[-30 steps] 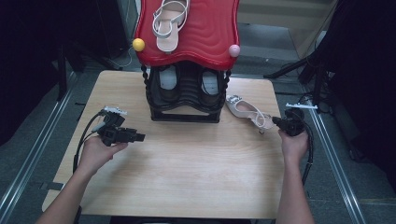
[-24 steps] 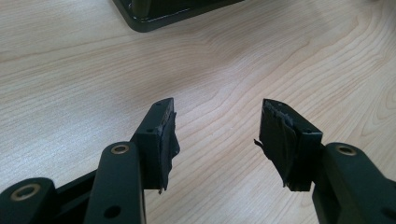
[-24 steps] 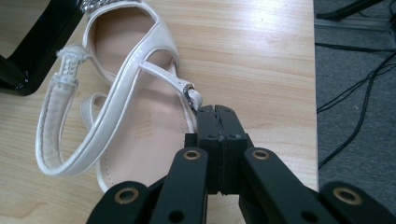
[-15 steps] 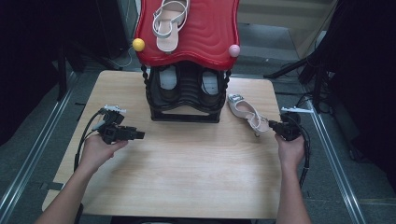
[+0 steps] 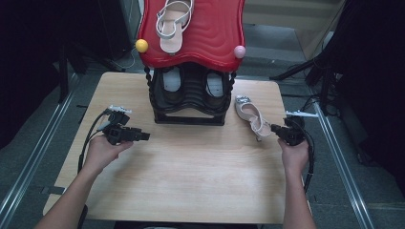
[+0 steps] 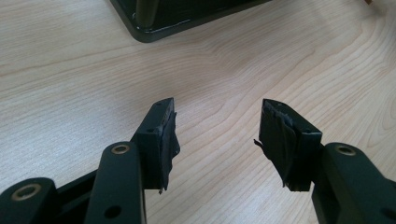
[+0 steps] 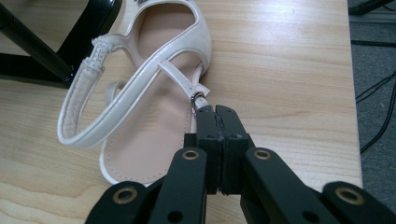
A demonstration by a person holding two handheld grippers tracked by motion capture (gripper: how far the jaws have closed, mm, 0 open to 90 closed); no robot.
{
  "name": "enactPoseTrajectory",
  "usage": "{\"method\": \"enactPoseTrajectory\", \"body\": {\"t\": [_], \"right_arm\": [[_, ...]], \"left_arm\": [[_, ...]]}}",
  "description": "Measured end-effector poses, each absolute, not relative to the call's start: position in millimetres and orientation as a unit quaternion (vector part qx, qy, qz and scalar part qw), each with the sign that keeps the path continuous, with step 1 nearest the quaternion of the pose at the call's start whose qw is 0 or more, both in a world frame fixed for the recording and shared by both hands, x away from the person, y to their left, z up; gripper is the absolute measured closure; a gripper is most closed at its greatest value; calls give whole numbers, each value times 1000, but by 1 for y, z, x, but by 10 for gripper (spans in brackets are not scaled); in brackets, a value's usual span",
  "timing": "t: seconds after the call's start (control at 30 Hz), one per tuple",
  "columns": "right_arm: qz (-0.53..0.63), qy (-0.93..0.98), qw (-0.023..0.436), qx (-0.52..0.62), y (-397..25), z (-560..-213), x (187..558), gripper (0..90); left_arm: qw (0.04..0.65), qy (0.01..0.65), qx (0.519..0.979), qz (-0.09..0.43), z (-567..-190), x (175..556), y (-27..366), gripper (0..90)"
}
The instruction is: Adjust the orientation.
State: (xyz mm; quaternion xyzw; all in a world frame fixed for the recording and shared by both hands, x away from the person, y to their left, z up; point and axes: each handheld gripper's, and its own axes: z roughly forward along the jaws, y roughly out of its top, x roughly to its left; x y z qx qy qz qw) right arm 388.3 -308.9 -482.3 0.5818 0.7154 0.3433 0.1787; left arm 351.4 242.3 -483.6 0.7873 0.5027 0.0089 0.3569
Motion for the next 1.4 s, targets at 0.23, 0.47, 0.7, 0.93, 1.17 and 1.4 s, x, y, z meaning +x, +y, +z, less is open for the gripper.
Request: {"method": "enactPoseTrajectory", "body": {"t": [0.23,0.47,0.7,0.93,1.17,1.4], "right_arm": [[332,725,170,579,-298,-485,388,892],[332,723,176,580,-297,-483,389,886],[355,713,179,577,-300,-466,392,813],[366,718,176,565,-291,-457,397,688],[371,725,169,556,-280,-452,405,644],[375,730,157,549,-270,-452,414,637]], "left_arm": [[352,497,793,7,-485,354,240,463],[350,497,794,8,-484,353,240,463],[352,504,788,3,-485,353,242,459],[353,509,785,5,-486,350,245,452],[348,510,787,5,-487,345,247,452],[352,514,782,11,-487,339,249,454]]}}
